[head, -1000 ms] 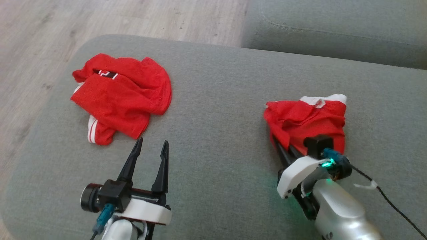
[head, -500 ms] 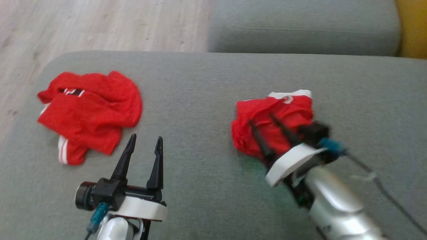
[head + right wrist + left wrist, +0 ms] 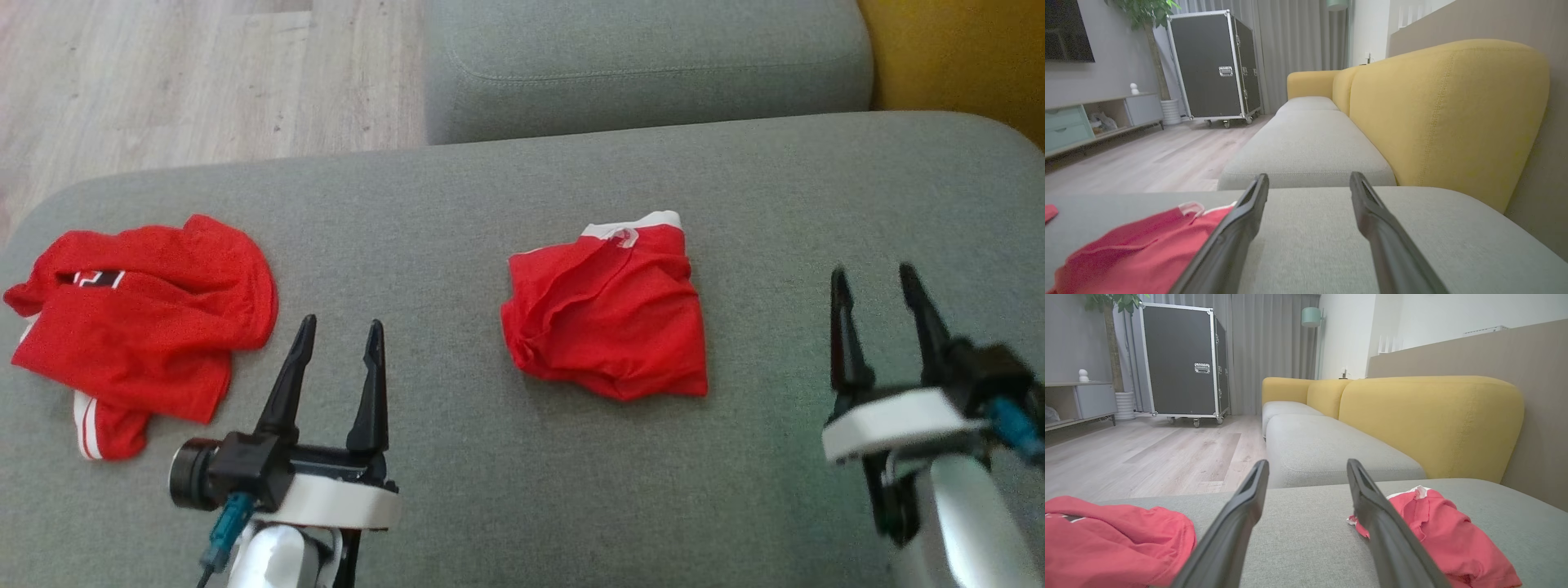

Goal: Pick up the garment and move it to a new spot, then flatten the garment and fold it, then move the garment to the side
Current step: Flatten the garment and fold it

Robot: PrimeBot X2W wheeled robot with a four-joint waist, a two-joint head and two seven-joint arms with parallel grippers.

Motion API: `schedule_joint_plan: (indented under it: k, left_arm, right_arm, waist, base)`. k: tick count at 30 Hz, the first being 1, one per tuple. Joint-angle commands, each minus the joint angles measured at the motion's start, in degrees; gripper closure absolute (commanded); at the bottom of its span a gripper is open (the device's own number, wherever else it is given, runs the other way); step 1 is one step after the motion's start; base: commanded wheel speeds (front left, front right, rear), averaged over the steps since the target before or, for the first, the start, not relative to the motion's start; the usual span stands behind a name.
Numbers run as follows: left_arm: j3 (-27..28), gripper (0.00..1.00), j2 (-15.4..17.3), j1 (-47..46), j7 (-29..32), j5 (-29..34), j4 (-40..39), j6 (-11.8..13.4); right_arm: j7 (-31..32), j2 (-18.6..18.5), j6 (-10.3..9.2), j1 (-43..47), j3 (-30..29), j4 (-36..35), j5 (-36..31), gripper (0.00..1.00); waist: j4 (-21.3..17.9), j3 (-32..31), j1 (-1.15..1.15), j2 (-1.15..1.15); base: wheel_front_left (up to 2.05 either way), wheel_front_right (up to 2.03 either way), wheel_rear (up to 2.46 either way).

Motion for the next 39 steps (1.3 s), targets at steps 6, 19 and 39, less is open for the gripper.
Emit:
schedule_joint_plan:
  k: [6,19,39]
  left_arm:
    - [1.79,0.00,0.19,-0.96,-0.54,0.89,-2.08,1.60]
    - [-0.32,0.00,0.19,-3.16,-0.54,0.02,-2.58,1.41]
    - [-6.50,0.00,0.19,-7.44,-0.54,-2.81,-2.95,1.74]
  right_arm:
    - [-0.61,2.51,0.37,4.47,-1.99,-5.99,-6.43,0.00]
    - [-0.61,2.88,0.37,1.14,0.60,-5.77,-4.69,1.00]
    - [-0.59,1.14,0.37,-20.49,2.86,26.85,-11.22,1.00]
  waist:
    - [-0.95,0.63,0.00,0.00]
    - [2.46,5.53,0.00,0.00]
    - [14.66,12.25,0.00,0.00]
  base:
    - [0.00,0.00,0.00]
    - [0.00,0.00,0.00]
    - [0.00,0.00,0.00]
